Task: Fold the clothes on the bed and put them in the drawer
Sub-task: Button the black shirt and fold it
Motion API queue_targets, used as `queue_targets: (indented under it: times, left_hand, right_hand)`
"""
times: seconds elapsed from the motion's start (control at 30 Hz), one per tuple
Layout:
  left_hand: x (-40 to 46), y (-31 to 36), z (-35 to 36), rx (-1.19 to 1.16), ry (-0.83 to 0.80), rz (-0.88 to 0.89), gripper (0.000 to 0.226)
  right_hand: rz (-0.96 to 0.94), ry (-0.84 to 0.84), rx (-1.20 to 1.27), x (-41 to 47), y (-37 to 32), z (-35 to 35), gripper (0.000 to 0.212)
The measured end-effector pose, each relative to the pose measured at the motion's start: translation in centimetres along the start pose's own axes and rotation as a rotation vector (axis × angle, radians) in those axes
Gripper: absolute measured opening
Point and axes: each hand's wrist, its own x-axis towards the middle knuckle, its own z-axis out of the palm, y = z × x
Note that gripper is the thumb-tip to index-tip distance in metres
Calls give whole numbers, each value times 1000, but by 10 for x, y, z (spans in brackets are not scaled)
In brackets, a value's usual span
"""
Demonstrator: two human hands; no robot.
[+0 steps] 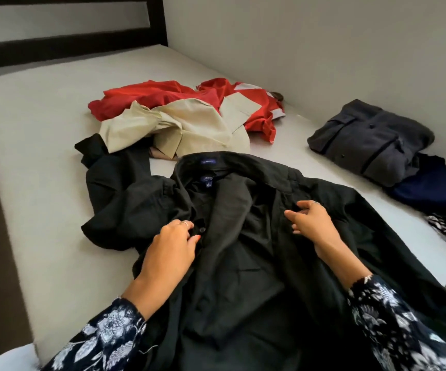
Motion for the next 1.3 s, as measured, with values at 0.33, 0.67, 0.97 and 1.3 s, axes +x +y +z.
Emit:
queue_targets:
  times: [0.33, 0.67, 0.97, 1.3]
  left_hand:
    - [29, -8, -6, 173, -271, 49, 23]
    - [69, 54, -48, -83, 217, 258, 9]
    - [1, 64, 64, -296, 166, 108, 29]
    - [5, 54, 73, -260, 277, 42, 17]
  right_hand:
    - [10, -69, 278, -2, 10, 17, 43]
    - [-140, -509, 624, -28, 36, -9, 54]
    - [-130, -386, 407, -41, 35, 0, 27]
    - [-95, -399, 517, -45, 24, 4, 26]
